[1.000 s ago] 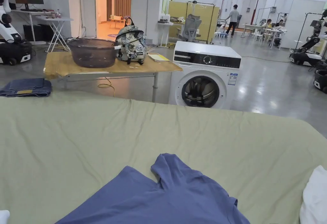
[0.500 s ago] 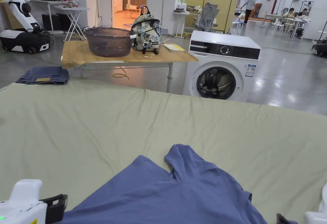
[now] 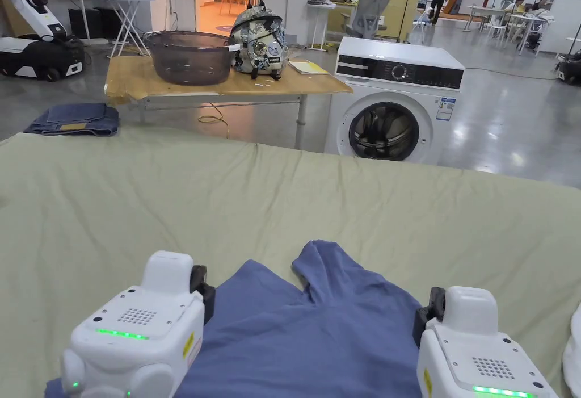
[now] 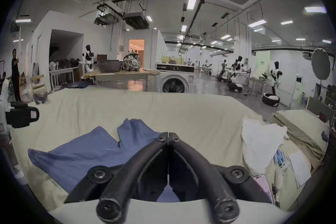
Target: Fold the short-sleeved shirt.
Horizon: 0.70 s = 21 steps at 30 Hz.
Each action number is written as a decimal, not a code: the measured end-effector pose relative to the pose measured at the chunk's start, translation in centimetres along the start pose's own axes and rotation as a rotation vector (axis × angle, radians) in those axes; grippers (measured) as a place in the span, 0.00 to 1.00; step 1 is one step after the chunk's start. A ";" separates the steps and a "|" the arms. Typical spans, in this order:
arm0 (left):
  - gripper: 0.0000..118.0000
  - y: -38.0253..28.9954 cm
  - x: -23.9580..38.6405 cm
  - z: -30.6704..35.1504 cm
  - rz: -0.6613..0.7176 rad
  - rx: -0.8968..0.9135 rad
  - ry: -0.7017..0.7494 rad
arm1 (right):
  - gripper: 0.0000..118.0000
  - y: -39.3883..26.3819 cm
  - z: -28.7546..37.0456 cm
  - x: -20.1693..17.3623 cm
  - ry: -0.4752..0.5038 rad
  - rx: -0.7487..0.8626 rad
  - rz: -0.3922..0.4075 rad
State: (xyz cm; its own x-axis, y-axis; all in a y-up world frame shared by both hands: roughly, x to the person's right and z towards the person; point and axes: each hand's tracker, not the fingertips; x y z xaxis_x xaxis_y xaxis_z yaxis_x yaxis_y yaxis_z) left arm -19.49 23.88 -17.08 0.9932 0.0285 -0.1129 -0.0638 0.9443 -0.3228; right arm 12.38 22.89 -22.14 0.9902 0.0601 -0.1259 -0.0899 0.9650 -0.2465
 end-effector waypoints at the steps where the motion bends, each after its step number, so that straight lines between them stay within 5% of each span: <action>1: 0.00 0.2 0.5 0.0 -0.011 0.001 -0.001 | 0.00 0.2 0.1 -0.1 0.007 0.000 -0.002; 9: 0.00 0.3 -0.9 0.4 0.020 -0.106 0.007 | 0.00 -0.2 -0.3 0.2 0.015 -0.019 -0.020; 21: 0.00 -2.5 -18.5 0.5 0.270 -0.462 0.075 | 0.00 -2.4 -1.5 2.0 -0.003 -0.105 0.023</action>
State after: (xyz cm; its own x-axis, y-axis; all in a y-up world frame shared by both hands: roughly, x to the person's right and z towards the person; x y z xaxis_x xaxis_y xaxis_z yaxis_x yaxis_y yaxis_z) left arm -37.65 21.20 -13.69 0.9268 0.2108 -0.3109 -0.3693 0.6633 -0.6509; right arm 14.41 20.29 -23.19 0.9881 0.0829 -0.1297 -0.1231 0.9314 -0.3425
